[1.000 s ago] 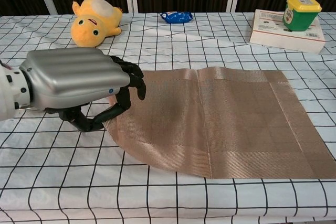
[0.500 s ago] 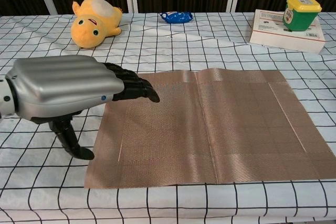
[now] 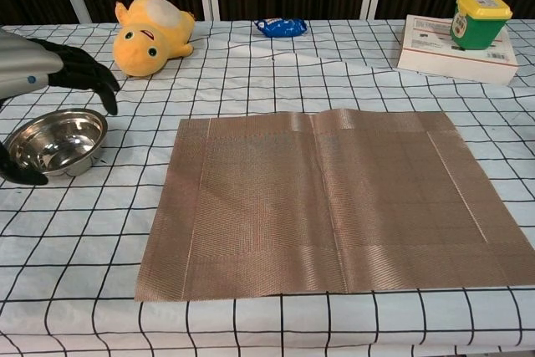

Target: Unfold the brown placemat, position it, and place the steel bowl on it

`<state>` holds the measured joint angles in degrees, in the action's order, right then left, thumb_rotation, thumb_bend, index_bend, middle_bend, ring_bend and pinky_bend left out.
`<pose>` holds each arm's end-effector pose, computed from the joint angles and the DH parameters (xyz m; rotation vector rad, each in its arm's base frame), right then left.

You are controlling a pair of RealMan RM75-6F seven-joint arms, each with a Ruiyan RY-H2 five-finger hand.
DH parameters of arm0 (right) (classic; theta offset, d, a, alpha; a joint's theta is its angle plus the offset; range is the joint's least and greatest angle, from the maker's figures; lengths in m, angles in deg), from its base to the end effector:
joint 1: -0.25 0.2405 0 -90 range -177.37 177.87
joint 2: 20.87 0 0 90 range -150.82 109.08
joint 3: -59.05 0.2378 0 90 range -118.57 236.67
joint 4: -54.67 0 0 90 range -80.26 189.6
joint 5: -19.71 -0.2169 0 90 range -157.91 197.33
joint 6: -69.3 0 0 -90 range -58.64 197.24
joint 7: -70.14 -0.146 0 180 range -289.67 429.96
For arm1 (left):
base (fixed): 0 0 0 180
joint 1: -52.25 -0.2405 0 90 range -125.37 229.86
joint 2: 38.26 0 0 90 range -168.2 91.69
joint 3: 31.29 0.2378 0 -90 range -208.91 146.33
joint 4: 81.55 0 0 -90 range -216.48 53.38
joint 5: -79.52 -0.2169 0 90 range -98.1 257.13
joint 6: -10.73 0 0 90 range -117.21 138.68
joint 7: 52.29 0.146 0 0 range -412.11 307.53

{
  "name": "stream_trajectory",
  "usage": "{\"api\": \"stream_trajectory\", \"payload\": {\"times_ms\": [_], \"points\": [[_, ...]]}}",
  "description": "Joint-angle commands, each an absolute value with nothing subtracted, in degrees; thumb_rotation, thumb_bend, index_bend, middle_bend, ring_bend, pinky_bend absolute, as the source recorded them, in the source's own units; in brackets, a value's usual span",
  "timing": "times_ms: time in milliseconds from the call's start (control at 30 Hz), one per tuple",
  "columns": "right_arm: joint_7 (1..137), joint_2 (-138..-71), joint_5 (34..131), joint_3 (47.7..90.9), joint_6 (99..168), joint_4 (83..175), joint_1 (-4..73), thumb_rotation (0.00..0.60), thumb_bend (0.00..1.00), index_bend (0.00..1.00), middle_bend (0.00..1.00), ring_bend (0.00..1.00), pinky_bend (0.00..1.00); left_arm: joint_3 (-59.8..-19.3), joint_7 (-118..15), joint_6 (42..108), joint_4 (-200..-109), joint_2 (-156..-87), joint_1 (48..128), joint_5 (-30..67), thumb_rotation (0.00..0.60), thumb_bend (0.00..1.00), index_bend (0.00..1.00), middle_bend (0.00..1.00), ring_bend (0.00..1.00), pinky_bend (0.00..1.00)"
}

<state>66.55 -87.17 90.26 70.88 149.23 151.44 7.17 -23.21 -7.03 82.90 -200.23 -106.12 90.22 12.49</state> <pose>-0.2965 -0.2205 0.1483 1.0845 -1.1028 1.0037 -0.1414 0.2255 0.0497 -2.0114 -0.6381 -0.6515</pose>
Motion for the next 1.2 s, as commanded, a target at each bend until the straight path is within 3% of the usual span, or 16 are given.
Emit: {"api": "stream_trajectory", "payload": {"times_ms": [33,467,900,1200], "points": [[66.7,-87.2,90.4,70.8,149.3,151.5,7.2,0.600,0.07,0.00,0.00,0.00,0.16,-23.1,-9.4,84.4,-195.9,-104.7,88.0,13.5,0.600,0.07,0.29,0.15,0.05,0.11],[66.8,-87.3,90.4,70.8,149.4,151.6,7.1,0.600,0.07,0.00,0.00,0.00,0.16,-23.1,-12.0,82.7,-185.9,-108.0,83.0,17.2,0.600,0.12,0.36,0.17,0.06,0.12],[66.6,-87.2,90.3,70.8,149.4,151.8,7.1,0.600,0.07,0.00,0.00,0.00,0.16,-28.4,-12.2,78.6,-175.6,-117.8,83.8,20.6,0.600,0.19,0.42,0.20,0.06,0.13],[66.1,-87.1,90.1,71.0,149.2,151.8,7.1,0.600,0.07,0.00,0.00,0.00,0.16,-31.5,-10.8,76.9,-171.1,-121.3,85.6,21.8,0.600,0.37,0.53,0.24,0.08,0.15]]}}
